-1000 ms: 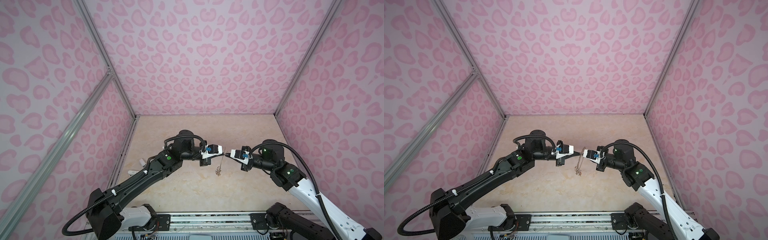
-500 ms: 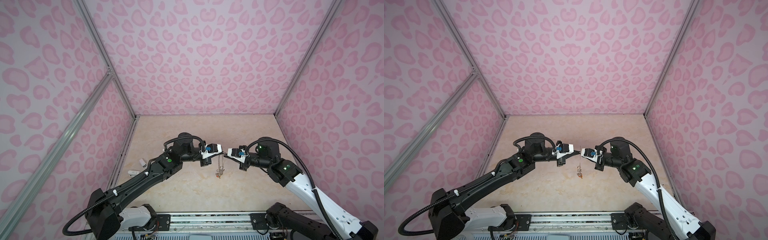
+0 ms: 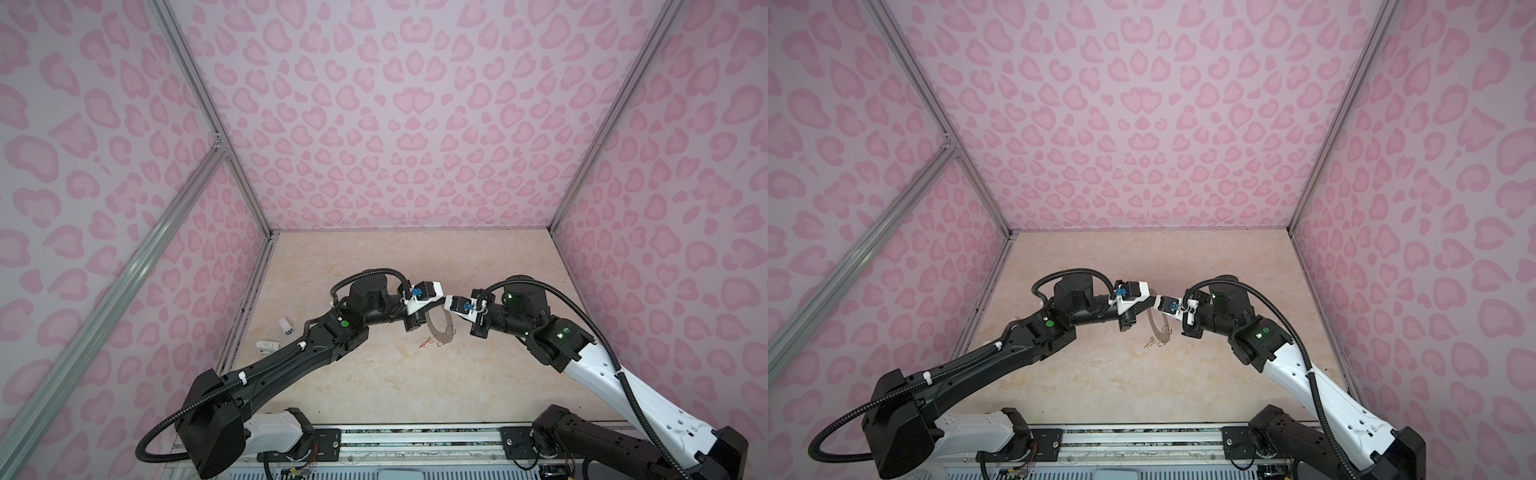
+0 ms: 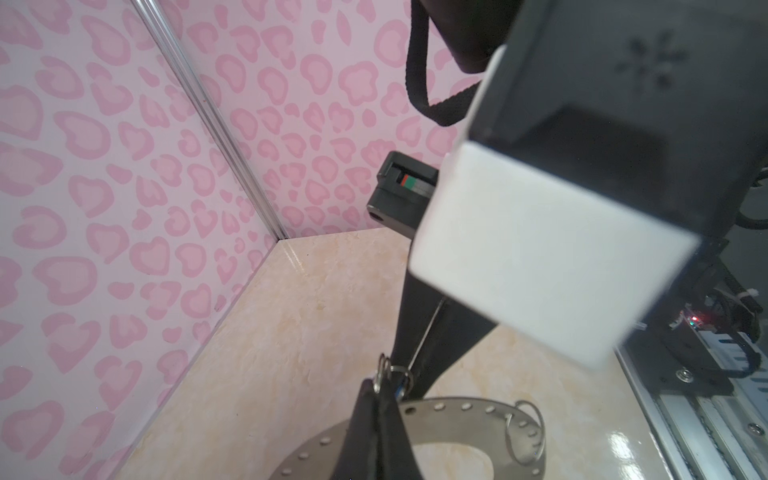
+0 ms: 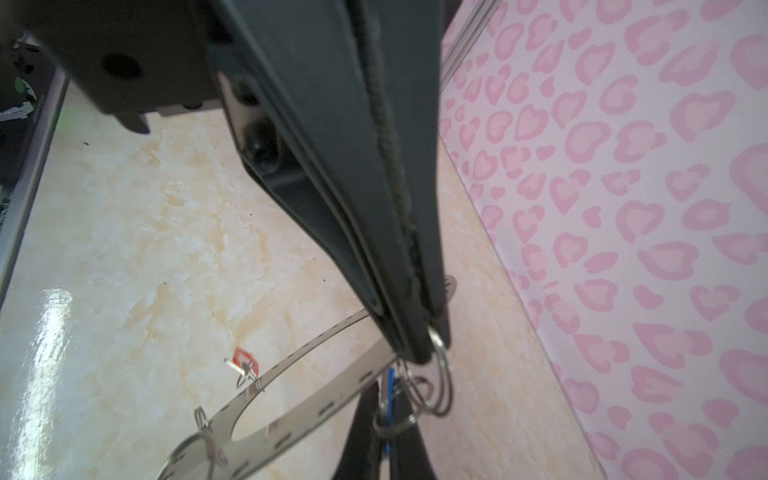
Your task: Put the keys on the keyring
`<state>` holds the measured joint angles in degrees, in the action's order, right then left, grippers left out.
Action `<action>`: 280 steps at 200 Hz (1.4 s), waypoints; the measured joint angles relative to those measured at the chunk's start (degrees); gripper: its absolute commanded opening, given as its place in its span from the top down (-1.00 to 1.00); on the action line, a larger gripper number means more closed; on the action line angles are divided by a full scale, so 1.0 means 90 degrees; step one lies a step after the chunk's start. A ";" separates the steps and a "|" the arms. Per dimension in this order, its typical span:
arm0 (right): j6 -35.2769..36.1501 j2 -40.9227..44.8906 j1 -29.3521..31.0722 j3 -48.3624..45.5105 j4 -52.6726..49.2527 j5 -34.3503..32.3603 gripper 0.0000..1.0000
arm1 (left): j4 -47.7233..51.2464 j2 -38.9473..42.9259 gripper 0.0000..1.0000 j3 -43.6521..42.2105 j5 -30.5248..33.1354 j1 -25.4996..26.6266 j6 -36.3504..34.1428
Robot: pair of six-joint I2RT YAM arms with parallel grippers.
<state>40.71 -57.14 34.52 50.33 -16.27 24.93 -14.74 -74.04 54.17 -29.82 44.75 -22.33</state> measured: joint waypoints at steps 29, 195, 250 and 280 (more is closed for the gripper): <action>0.0000 -0.0015 0.0087 -0.0151 0.0304 -0.0296 1.00 | -0.0075 -0.0046 0.94 -0.0017 0.0107 0.0000 0.0119; 0.0202 0.1163 0.0066 -0.1217 0.1384 -0.1054 0.28 | -0.0753 -0.0117 0.93 -0.0097 -0.0228 -0.0027 0.0517; 0.0046 0.1695 -0.0002 -0.1379 0.1831 -0.0920 0.39 | -0.0716 -0.0102 0.93 -0.0015 -0.0474 -0.0049 0.0568; 0.0049 0.1736 0.0034 -0.1377 0.2050 -0.0685 0.44 | -0.0704 -0.0075 0.94 0.0007 -0.0527 -0.0049 0.0571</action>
<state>41.15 -41.52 34.83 37.93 2.17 18.76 -21.08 -74.72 54.24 -34.57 44.31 -17.19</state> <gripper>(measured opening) 0.289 0.049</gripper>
